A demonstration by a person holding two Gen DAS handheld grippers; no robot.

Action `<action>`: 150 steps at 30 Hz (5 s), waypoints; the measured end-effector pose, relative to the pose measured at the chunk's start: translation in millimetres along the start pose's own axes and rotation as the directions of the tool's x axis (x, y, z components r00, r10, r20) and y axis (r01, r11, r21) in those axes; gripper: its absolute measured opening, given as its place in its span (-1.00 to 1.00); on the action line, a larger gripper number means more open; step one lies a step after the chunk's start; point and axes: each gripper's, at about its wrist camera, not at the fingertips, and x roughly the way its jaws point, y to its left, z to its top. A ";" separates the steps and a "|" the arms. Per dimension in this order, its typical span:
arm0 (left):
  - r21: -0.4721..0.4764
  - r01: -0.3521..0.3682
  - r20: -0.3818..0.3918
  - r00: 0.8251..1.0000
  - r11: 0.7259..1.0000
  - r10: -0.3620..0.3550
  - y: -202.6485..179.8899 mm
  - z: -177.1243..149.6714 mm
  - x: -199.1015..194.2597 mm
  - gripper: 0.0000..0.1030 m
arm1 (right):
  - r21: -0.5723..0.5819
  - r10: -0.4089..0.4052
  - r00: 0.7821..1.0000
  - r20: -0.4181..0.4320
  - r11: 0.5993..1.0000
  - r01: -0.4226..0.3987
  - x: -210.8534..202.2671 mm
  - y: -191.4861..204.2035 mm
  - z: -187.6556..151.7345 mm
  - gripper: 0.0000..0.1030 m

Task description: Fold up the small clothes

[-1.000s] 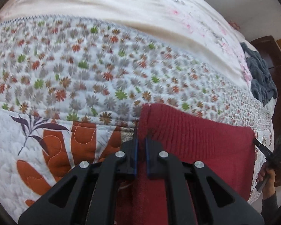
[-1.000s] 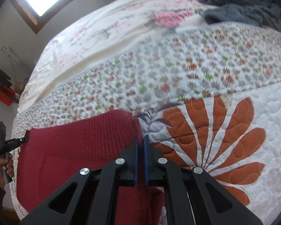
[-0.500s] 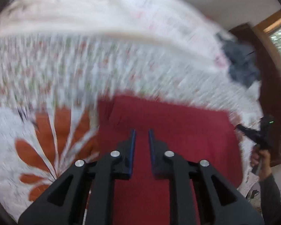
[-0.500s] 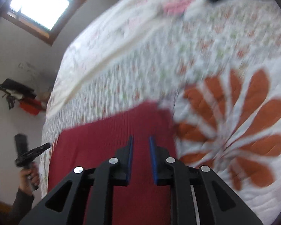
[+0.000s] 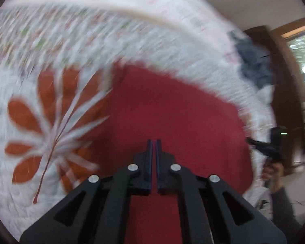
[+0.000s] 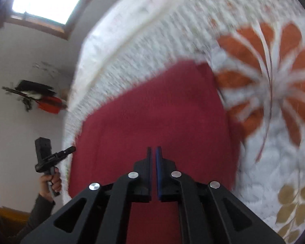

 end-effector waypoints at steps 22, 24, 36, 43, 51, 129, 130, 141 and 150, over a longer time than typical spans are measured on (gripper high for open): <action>0.152 0.183 0.097 0.975 0.971 -0.198 -53.8 -136.8 -34.6 -0.95 | -0.157 0.119 0.991 -0.064 0.979 -0.128 18.8 93.7 -128.1 -0.94; 0.136 0.141 0.048 0.988 0.981 -0.149 -50.2 -145.4 -8.3 -0.92 | -0.156 0.098 0.989 -0.110 0.981 -0.115 41.3 93.8 -140.9 -0.94; -0.066 0.192 0.072 0.980 0.979 -0.187 17.4 -158.5 -27.5 -0.98 | 0.134 0.075 0.991 0.111 0.987 -0.090 -38.2 -31.3 -140.5 -1.00; -0.162 0.183 0.131 0.978 0.970 -0.162 30.9 -163.3 -72.9 -0.88 | 0.045 -0.102 0.979 0.177 0.994 0.095 -81.7 23.3 -150.9 -0.91; -0.266 0.286 0.125 0.957 0.920 -0.261 53.8 -139.5 -121.2 0.46 | -0.623 -0.408 0.857 0.315 0.592 0.511 -9.6 201.7 -243.0 0.48; -0.100 0.187 -0.121 0.973 0.977 -0.199 -90.3 71.5 -39.9 -0.73 | -0.618 -0.274 0.745 0.608 0.425 0.661 108.0 362.6 -212.9 -0.70; -0.096 0.184 -0.120 0.973 0.978 -0.195 -94.7 72.2 -41.4 -0.73 | -0.612 -0.271 0.747 0.607 0.440 0.657 102.8 362.0 -211.2 -0.70; -0.018 0.131 -0.115 0.984 0.991 -0.132 -171.9 78.2 -52.6 -0.73 | -0.526 -0.234 0.753 0.615 0.590 0.613 44.6 343.7 -192.4 -0.70; 0.054 0.076 -0.134 0.989 0.996 -0.069 -243.7 80.2 -33.5 -0.73 | -0.447 -0.229 0.736 0.637 0.669 0.594 2.7 315.1 -178.2 -0.70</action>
